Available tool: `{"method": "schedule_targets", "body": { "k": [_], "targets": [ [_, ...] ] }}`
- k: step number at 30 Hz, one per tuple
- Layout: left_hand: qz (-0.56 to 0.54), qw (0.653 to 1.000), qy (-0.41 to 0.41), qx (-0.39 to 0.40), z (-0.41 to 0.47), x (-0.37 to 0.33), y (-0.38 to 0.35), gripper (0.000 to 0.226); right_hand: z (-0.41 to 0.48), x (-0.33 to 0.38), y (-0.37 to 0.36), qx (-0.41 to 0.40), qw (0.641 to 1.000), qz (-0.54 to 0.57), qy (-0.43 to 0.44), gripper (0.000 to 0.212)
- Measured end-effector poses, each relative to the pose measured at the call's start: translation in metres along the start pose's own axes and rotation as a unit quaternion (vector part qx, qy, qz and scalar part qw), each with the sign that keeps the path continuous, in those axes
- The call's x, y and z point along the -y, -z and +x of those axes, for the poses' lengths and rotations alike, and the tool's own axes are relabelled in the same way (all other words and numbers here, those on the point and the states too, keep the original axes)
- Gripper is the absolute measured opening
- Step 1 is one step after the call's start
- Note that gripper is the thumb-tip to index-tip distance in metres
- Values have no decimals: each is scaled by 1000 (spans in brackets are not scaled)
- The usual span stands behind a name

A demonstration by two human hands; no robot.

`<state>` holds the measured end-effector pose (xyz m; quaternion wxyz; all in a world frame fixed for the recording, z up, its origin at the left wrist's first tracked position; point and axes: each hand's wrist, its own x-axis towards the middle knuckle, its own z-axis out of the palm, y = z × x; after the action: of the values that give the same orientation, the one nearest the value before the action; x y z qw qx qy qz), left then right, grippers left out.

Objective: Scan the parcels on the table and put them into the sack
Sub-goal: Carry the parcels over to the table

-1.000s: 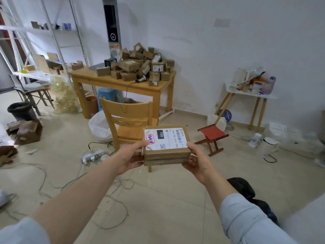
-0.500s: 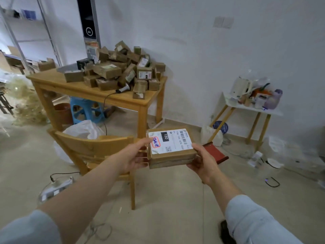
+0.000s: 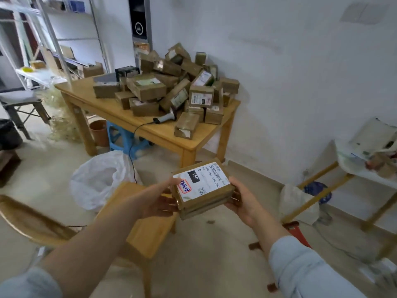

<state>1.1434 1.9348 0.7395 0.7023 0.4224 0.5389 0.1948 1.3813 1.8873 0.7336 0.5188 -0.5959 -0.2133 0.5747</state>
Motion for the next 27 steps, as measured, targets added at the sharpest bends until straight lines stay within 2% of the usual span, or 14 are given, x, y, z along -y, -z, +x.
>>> {"method": "schedule_targets", "body": {
  "k": [4,7,11,17,23,27],
  "targets": [
    [-68,994,-12,-81,58,-42,25,50,97,44,-25,33,999,-34,-10,33],
    [-118,980,-14,-159,97,-62,53,44,162,66,-47,47,997,-64,-16,36],
    [-171,957,-17,-233,153,-86,88,45,237,91,-72,56,994,-96,-14,30],
    [-249,921,-5,-298,218,-126,115,54,324,127,-102,59,990,-129,-26,19],
    [-297,886,-19,-354,262,-164,141,66,398,170,-136,121,973,-196,-13,10],
    [-329,859,-47,-390,291,-186,141,66,449,190,-154,167,954,-248,16,9]
  ]
}}
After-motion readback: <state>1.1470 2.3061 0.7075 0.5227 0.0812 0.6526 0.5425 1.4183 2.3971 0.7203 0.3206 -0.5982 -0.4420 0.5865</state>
